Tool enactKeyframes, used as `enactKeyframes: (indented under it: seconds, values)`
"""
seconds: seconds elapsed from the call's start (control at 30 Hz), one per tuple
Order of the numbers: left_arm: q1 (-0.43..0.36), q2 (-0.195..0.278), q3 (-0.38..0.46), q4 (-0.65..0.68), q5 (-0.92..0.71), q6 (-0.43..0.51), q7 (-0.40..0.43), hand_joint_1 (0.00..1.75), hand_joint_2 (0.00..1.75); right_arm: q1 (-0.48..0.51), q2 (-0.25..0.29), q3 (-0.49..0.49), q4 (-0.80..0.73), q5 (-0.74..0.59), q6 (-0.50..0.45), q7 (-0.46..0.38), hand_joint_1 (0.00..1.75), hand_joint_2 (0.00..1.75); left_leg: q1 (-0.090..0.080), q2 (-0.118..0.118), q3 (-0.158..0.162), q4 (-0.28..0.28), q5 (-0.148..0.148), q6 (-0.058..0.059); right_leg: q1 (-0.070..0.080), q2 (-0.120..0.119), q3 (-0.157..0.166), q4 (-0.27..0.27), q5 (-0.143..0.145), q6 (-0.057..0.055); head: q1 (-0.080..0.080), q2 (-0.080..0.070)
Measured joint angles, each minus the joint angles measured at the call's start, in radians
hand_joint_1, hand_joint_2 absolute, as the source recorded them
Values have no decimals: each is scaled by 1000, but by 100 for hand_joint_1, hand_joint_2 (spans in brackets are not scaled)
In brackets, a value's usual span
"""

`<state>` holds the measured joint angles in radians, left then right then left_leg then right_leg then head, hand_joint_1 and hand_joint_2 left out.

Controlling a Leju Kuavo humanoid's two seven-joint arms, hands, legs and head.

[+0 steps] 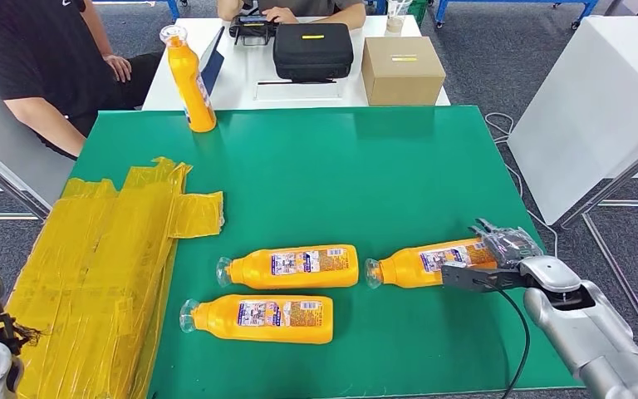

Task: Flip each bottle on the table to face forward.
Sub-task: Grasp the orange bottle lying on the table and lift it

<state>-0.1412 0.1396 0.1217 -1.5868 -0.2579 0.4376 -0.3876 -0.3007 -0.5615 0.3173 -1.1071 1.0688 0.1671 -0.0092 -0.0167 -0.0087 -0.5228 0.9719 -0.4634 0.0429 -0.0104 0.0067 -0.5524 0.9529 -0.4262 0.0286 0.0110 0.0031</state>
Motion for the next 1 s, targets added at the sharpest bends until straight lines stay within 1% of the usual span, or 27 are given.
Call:
enactKeyframes:
  seconds: [0.63, 1.0]
  values:
    - [-4, 0, -6, 4, 0, 0, 0, 0, 0, -5, 0, 18, 5, 0, -1, -1, 0, 175, 0, 2, 2, 0, 0, 0, 0, 0, 1, 0, 0, 0, 0, 0]
    - [-12, 0, -6, 16, 3, 1, 0, 0, 0, -2, 13, 28, 2, 12, -6, -32, 0, 175, 0, 3, 4, 0, 0, 0, 0, 1, 4, 0, 0, 0, 0, 0]
